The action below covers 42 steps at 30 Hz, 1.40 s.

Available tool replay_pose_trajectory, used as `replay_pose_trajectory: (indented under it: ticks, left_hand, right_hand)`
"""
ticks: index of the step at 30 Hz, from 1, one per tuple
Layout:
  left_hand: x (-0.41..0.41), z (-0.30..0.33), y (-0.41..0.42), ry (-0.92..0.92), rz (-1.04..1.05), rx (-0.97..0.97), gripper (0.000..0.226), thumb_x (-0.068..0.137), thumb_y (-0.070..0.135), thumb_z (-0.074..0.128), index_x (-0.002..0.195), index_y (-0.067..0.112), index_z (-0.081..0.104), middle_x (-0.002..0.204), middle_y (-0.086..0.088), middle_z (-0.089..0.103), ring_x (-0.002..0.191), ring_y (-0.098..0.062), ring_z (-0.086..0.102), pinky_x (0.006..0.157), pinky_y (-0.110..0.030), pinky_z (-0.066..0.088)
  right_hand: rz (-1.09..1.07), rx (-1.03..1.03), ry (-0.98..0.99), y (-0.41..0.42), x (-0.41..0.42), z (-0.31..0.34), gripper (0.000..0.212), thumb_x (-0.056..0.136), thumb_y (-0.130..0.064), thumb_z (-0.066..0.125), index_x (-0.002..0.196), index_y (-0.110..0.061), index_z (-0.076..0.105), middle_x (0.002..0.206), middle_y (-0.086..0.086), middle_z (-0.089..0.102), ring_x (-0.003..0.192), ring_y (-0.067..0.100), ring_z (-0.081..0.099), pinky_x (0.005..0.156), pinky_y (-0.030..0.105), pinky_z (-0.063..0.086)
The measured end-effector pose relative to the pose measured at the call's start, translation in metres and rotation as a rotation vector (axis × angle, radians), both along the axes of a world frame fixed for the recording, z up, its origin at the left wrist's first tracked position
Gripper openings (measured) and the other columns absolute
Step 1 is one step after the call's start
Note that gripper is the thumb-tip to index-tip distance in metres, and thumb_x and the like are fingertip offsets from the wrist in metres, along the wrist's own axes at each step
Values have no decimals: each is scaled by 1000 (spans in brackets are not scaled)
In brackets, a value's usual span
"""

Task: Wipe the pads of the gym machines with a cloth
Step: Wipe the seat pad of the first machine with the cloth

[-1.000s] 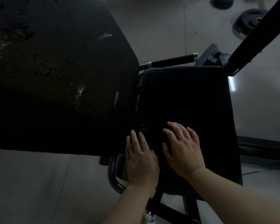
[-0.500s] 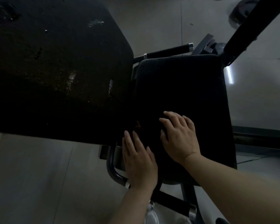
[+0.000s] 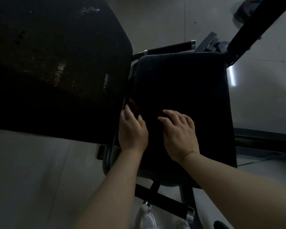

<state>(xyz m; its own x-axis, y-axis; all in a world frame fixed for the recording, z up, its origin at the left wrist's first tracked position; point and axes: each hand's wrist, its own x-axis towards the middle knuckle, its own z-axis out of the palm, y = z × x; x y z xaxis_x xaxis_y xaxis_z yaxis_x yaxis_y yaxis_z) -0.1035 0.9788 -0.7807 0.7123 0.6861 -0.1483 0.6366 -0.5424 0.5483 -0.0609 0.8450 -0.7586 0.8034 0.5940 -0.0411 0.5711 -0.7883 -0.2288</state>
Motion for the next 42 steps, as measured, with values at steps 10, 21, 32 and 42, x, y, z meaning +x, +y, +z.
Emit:
replay_pose_trajectory:
  ticks: [10, 21, 32, 42]
  left_hand:
    - [-35, 6, -18, 107, -25, 27, 59, 99, 35, 33, 150, 9, 17, 153, -13, 23, 137, -28, 30, 104, -34, 33]
    - [-70, 0, -50, -93, 245, -40, 55, 100, 25, 34, 150, 9, 18, 154, -12, 24, 138, -25, 33, 103, -29, 37]
    - [-53, -3, -50, -77, 480, -103, 50, 100, 29, 40, 147, 15, 31, 152, -10, 32, 140, -27, 27, 109, -42, 34]
    - [-67, -13, -161, -433, 526, -213, 57, 101, 35, 27, 147, 2, 26, 158, -20, 4, 145, -31, 14, 115, -30, 26]
  right_hand:
    - [-19, 20, 19, 1, -3, 2, 39, 92, -26, 51, 130, -23, 54, 143, 2, 44, 137, 21, 33, 112, 38, 15]
    - [-12, 50, 37, 0, -2, 5, 38, 95, -26, 48, 132, -24, 52, 145, 0, 40, 137, 20, 30, 113, 37, 14]
    - [-8, 80, 16, 0, -2, 2, 36, 95, -26, 46, 130, -23, 54, 143, -1, 43, 136, 19, 32, 113, 37, 17]
    - [19, 150, 44, -4, -2, 2, 35, 97, -27, 40, 129, -23, 55, 145, -5, 41, 139, 14, 27, 116, 33, 10]
